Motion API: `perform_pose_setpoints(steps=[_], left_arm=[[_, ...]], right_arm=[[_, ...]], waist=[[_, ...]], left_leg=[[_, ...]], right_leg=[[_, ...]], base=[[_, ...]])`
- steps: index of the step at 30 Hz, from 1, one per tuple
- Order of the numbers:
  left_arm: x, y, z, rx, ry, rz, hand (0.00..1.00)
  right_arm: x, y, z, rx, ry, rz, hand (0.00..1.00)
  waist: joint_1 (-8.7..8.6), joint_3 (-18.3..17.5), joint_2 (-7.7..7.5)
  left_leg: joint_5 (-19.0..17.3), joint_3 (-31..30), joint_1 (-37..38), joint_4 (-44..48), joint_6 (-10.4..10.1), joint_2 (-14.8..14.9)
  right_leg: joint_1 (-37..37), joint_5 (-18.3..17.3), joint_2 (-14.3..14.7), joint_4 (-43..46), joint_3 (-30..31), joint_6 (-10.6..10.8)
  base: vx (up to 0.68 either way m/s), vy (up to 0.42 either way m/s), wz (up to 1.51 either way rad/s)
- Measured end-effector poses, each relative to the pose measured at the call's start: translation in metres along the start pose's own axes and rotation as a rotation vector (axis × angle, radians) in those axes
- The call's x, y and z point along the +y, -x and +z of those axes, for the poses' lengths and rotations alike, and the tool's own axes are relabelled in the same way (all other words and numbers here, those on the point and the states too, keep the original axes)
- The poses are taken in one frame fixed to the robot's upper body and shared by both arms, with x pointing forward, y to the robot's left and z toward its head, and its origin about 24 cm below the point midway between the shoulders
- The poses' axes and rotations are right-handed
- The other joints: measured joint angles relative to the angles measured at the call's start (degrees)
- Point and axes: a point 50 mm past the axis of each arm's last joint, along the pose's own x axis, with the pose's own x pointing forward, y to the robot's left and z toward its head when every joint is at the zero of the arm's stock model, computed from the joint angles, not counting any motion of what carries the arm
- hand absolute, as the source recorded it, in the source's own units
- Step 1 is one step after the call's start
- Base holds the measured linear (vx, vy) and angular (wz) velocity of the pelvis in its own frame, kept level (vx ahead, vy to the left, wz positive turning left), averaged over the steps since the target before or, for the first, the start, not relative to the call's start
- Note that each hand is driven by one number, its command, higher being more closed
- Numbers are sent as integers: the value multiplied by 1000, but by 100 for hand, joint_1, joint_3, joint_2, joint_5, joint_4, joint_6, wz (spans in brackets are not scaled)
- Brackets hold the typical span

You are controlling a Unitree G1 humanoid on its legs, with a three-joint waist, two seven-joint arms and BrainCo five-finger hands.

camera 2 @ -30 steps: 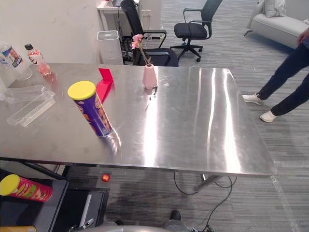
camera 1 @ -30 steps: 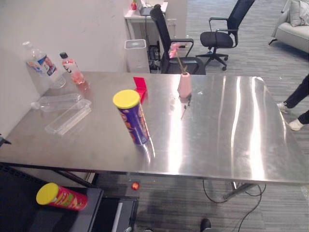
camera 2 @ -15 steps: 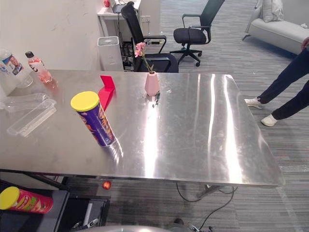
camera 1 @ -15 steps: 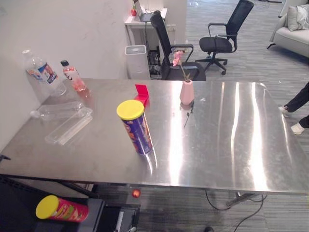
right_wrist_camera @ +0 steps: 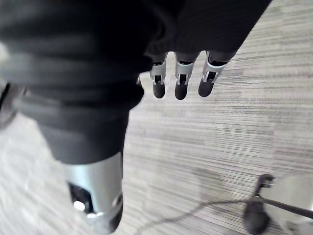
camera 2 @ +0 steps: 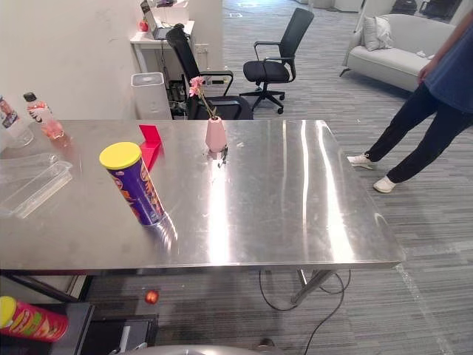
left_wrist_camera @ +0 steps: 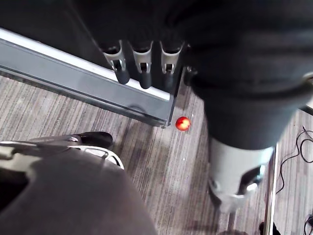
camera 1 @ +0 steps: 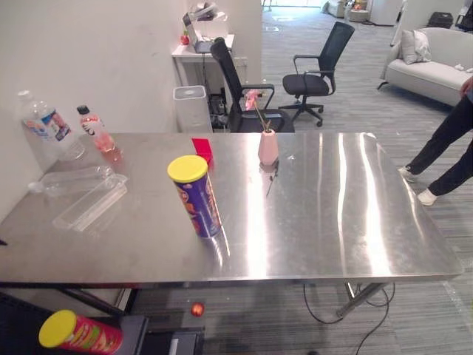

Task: Put the gum and the chips on the shelf.

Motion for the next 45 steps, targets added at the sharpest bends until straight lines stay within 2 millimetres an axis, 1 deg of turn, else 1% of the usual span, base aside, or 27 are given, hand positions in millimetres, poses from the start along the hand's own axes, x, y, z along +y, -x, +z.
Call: perform_pose_setpoints(steps=[1, 3, 4, 6, 7, 8, 9, 10, 11, 12, 13, 15, 16, 17, 18, 20, 23, 25, 29, 31, 34, 36, 37, 39, 42, 43, 45], left_arm=[[2, 0, 1, -1, 0, 5, 0], [3, 0, 1, -3, 6, 9, 0], [4, 0, 2, -6, 11, 11, 0], [3, 0, 9, -32, 14, 5, 0], [2, 0, 10, -38, 14, 4, 0], [3, 0, 11, -44, 15, 4, 0], [3, 0, 12, -46, 14, 4, 0], [3, 0, 12, -47, 13, 5, 0], [4, 0, 11, -45, 9, 5, 0], [4, 1, 8, -38, 3, 4, 0], [4, 1, 7, -35, 0, 3, 0], [4, 2, 2, -18, -16, -1, 0], [3, 2, 1, -13, -19, -2, 0], [3, 3, -1, -8, -25, -4, 0], [4, 3, -1, -8, -25, -3, 0], [3, 3, 1, -19, -25, -6, 0], [2, 4, 2, -32, -52, -14, 0], [3, 5, 1, -35, -60, -14, 0], [5, 5, -1, -35, -86, -6, 0], [6, 6, -3, -32, -88, 2, 0], [6, 6, -2, -35, -87, 10, 0], [7, 5, -2, -36, -88, 15, 0], [7, 6, -2, -37, -88, 15, 0], [7, 6, -1, -47, -92, 17, 0], [6, 5, 1, -66, -91, 21, 0], [6, 5, 2, -67, -91, 22, 0], [7, 5, 2, -71, -92, 31, 0]], right_arm=[[-3, -5, 25, -36, -124, -41, 0], [-4, -6, 45, -78, -200, -56, 0], [-2, -6, 61, -122, -252, -51, 0], [13, 3, 104, -264, -354, 1, 0], [17, 7, 115, -301, -372, 14, 0], [26, 14, 135, -367, -411, 52, 0], [37, 23, 154, -424, -456, 99, 0], [42, 29, 162, -453, -474, 123, 0], [52, 39, 178, -510, -501, 171, 0], [63, 51, 192, -558, -531, 225, 0], [67, 56, 199, -582, -540, 246, 0], [85, 83, 221, -708, -519, 354, 0], [90, 91, 226, -744, -509, 392, 0], [101, 110, 234, -824, -467, 467, 0], [109, 125, 237, -879, -439, 529, 0], [125, 159, 241, -1028, -335, 650, 0], [146, 207, 238, -1222, -185, 831, 0], [154, 230, 231, -1320, -81, 937, 0], [163, 253, 220, -1396, 49, 1119, 0], [171, 270, 207, -1413, 143, 1263, 0], [179, 279, 192, -1391, 248, 1389, 0], [186, 288, 176, -1372, 347, 1505, 0], [187, 290, 172, -1365, 373, 1535, 0], [193, 295, 154, -1312, 459, 1650, 0], [199, 298, 137, -1248, 563, 1741, 0], [199, 298, 134, -1242, 577, 1755, 0], [201, 301, 125, -1223, 623, 1804, 0]], waist=[[-12, -18, -27], [-10, -23, -52], [-15, -43, -71], [-44, -62, -108], [-52, -66, -115], [-62, -87, -127], [-85, -107, -96], [-114, -114, -93], [-149, -108, -136], [-149, -163, -62], [-149, -153, -93], [-157, -171, -60], [-160, -177, -48], [-167, -188, -28], [-166, -188, -28], [-156, -187, -36], [-153, -188, -36], [-144, -192, -47], [-142, -209, -68], [-148, -213, -69], [-137, -219, -75], [-133, -219, -91], [-131, -220, -93], [-131, -222, -108], [-95, -210, -122], [-90, -206, -115], [-35, -203, -111]], left_leg=[[-38, 30, 27, 0, -2, -11], [-70, 56, 66, -1, 6, -23], [-89, 89, 80, -1, 16, -30], [-128, 164, 90, -1, 33, -61], [-133, 168, 91, 0, 35, -68], [-145, 185, 88, 0, 39, -77], [-154, 194, 90, 1, 42, -79], [-158, 195, 90, 1, 42, -80], [-170, 205, 92, 3, 30, -82], [-177, 234, 88, 6, 26, -83], [-182, 267, 83, 5, 25, -82], [-195, 290, 92, 19, 9, -70], [-199, 290, 96, 19, 8, -68], [-202, 290, 94, 24, 6, -68], [-202, 295, 85, 33, 6, -69], [-201, 283, 77, 36, 7, -62], [-201, 273, 73, 37, 7, -55], [-201, 233, 58, 37, 8, -48], [-198, 126, -9, 38, 11, -31], [-197, 52, -32, 39, 13, -12], [-197, -13, -31, 39, 13, 6], [-197, -79, -39, 39, 13, 13], [-197, -98, -46, 40, 13, 13], [-198, -169, -118, 74, 14, 17], [-224, -320, -232, 248, 49, 25], [-224, -335, -243, 259, 49, 27], [-224, -428, -325, 322, 49, 31]], right_leg=[[-7, 2, -6, 13, 56, 2], [-8, 0, -6, 37, 103, 0], [-10, -4, -6, 41, 121, -4], [-43, -15, -23, 62, 157, -23], [-56, -19, -30, 77, 161, -29], [-104, -37, -33, 127, 183, -58], [-141, -62, -32, 186, 207, -97], [-141, -65, -33, 194, 206, -102], [-151, -65, -32, 196, 214, -103], [-188, -66, -26, 212, 247, -105], [-218, -70, -21, 232, 261, -108], [-239, -104, -5, 288, 267, -154], [-241, -106, -3, 293, 268, -155], [-257, -112, -4, 299, 277, -148], [-288, -123, -4, 324, 286, -133], [-325, -164, -4, 404, 283, -113], [-326, -167, 0, 401, 271, -112], [-317, -167, 0, 395, 234, -111], [-309, -167, -10, 386, 76, -110], [-294, -166, -8, 384, -49, -110], [-251, -166, -5, 379, -118, -110], [-213, -166, -12, 370, -212, -110], [-210, -166, -15, 370, -226, -110], [-210, -166, -34, 362, -336, -110], [-201, -165, -71, 355, -436, -110], [-194, -165, -76, 353, -463, -109], [-174, -164, -90, 334, -542, -109]], base=[[65, 39, -18], [46, 27, -14], [41, 29, -16], [30, 22, -13], [11, 10, -8], [8, 5, -10], [7, 0, -8], [2, -9, -6], [-2, -17, -8], [-4, -20, -14], [-5, -24, -14], [-4, -31, -5], [-3, -44, -3], [-7, -37, -7], [-12, -37, -6], [-20, -41, 0], [-14, -42, 1], [0, -33, 8], [12, -34, 15], [11, -35, 13], [7, -32, 14], [1, -31, 14], [-2, -31, 13], [-5, -30, 16], [9, -46, 17], [-9, -39, 21], [-17, -38, 18]])
